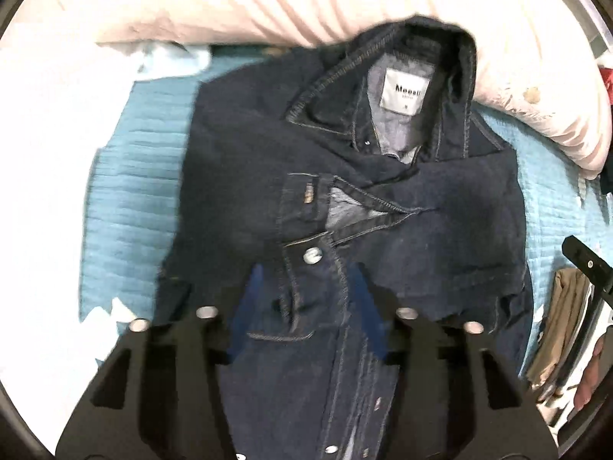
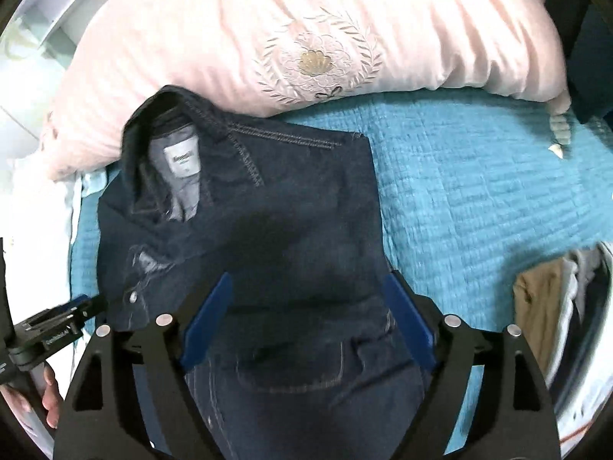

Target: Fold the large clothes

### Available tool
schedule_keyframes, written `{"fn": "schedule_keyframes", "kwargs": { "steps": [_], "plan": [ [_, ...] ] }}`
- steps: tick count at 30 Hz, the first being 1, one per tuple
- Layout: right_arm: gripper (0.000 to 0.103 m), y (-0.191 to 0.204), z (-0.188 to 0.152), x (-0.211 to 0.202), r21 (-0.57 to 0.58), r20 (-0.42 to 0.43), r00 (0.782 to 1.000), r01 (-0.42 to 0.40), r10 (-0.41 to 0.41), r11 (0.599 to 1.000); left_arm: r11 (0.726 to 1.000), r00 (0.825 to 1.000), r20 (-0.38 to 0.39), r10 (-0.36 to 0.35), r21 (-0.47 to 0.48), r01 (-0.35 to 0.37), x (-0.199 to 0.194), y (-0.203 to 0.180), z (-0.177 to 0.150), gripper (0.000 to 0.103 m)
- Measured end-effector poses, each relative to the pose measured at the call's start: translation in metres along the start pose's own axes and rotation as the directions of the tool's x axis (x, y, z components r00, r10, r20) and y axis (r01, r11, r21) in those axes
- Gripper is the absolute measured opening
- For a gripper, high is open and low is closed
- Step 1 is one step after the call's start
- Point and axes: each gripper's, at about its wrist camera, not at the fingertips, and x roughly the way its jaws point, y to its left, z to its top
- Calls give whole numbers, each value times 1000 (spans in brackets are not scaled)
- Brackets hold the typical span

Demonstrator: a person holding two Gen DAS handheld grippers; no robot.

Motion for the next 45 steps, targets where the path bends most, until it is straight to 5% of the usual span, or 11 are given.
{"fn": "schedule_keyframes", "kwargs": {
  "steps": [9,17,27,36,45],
  "plan": [
    [80,20,-37,-29,-22,27,998,50,-49,999,1000,1000,-4,14,-16,-14,-38,35,-37,53],
    [80,31,-37,-34,-15,34,999,43,-42,999,999,1000,-1,-5,-48,5,-38,53,-31,53],
    [80,15,19,-10,45,15,999,41,-42,998,996,999,-13,-44,-83,43,-14,74,33,53],
    [80,-23,89,35,127,-28,998,62,-58,990,988,991,-83,-103,-127,92,46,103,114,53],
    [80,-45,129,97,107,-122,992,38,-25,994,978,982,-123,-146,-170,124,95,122,156,53]
  ]
}}
